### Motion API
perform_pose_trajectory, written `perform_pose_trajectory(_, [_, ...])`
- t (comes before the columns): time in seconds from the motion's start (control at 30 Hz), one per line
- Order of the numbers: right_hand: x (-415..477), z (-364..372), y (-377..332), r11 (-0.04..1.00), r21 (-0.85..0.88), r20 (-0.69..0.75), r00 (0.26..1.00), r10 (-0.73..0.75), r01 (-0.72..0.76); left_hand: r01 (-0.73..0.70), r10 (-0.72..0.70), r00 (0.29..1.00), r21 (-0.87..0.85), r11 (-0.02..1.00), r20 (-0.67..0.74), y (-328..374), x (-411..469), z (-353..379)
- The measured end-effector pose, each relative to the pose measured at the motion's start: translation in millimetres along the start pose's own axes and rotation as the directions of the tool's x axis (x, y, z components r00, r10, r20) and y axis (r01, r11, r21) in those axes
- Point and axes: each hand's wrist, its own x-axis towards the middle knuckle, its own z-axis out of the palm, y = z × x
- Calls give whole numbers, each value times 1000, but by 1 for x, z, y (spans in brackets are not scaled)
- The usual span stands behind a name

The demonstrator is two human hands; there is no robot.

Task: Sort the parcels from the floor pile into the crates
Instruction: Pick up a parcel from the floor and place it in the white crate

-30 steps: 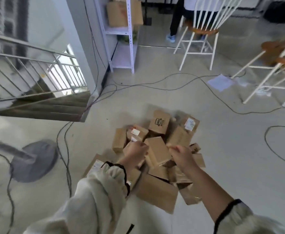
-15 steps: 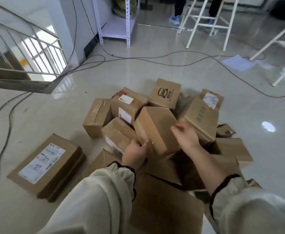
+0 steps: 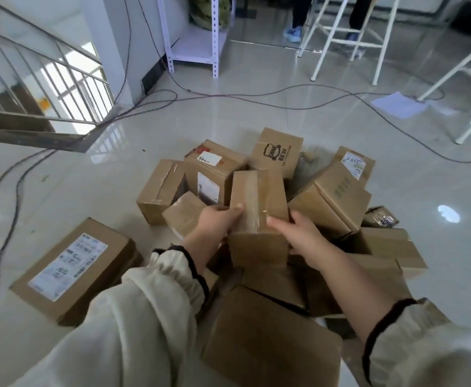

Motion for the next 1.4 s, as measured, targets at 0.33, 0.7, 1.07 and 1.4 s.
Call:
perform_pose_trajectory(0.33, [2, 21, 16, 605, 693, 348, 917, 195, -392, -409, 435, 900, 369, 834, 14, 41, -10, -33])
perform_pose_trajectory(0.7, [2, 52, 43, 787, 340, 180, 857, 483, -515, 4, -17, 1000, 593, 805, 16, -38, 18, -38])
perform_pose_trajectory(1.07, [17, 30, 43, 921, 173, 69, 938, 341, -348, 42, -88, 986, 290, 956, 145, -39, 15, -36])
perform_pose_trajectory(1.4, [22, 31, 50, 903, 285, 115, 946, 302, -323, 189, -206, 936, 88, 978, 285, -46, 11, -37])
